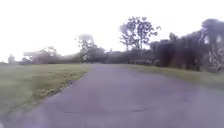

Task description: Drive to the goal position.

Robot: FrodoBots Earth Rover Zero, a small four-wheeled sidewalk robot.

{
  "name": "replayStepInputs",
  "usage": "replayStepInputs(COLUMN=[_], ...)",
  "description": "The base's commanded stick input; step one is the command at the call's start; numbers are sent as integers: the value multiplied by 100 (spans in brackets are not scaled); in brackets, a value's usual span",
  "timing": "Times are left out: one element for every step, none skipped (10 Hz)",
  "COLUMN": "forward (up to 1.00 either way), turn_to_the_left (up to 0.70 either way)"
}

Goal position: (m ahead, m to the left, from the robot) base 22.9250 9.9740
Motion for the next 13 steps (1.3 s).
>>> replayStepInputs(forward=[70,70,70,70,70,70,70,70,70,70,70,70,70], turn_to_the_left=[-12,-24,-35,-35,-35,0,0,0,0,0,0,0,0])
